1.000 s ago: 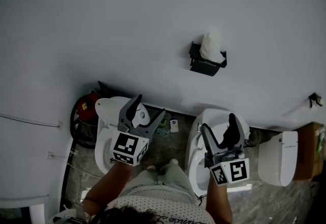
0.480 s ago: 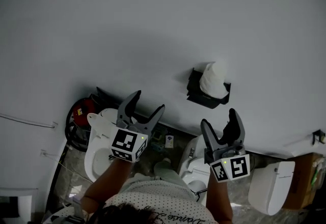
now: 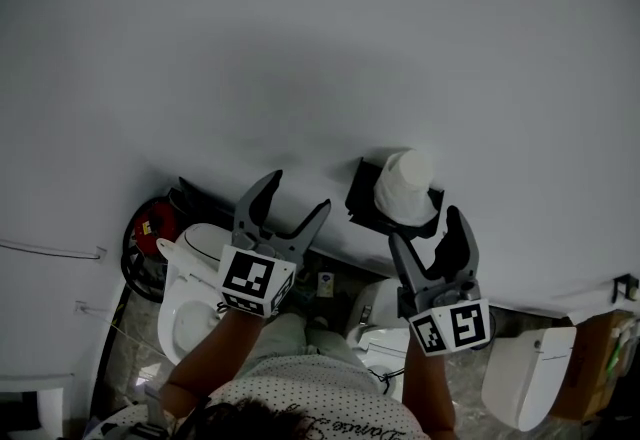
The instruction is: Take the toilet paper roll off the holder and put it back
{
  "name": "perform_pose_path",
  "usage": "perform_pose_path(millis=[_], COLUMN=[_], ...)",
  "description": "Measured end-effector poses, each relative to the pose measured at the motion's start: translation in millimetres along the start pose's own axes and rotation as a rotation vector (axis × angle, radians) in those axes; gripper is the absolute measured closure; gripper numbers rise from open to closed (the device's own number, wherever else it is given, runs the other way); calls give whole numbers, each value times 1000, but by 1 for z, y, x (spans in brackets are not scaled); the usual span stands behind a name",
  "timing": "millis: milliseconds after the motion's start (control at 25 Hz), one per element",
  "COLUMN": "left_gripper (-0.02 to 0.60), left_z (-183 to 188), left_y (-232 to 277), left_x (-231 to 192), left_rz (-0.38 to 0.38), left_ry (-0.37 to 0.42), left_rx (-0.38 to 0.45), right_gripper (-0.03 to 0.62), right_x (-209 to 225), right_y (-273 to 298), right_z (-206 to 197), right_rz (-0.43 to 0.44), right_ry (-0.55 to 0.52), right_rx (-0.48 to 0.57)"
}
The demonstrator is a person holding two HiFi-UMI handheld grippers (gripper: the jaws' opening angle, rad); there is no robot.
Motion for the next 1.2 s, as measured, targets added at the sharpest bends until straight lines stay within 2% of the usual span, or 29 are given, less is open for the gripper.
perform_pose_path(millis=[440, 720, 920, 1200], left_gripper=[248, 247, 247, 247], left_z=[-5, -5, -6, -2], left_y=[37, 47, 50, 56], left_x=[-29, -44, -45, -48], left_rz=[-127, -174, -182, -141], left_ry=[15, 28, 22, 14], left_rx=[-4, 3, -1, -5], right_gripper=[169, 148, 132, 126], right_x=[1, 1, 2, 11], right_y=[29, 40, 49, 66], right_z=[-13, -12, -10, -15], right_rz=[-120, -178, -175, -122], right_ry=[-12, -65, -76, -53], right_rx=[-26, -19, -30, -74])
Point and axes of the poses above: the fingertips, and each gripper's own axes: y forward along the fingers, x to its right, z out of its top, the point moved 5 cm from there along -y, backward along the fingers, and after that the axes turned 8 degrees about -z, right-handed, at the moved point
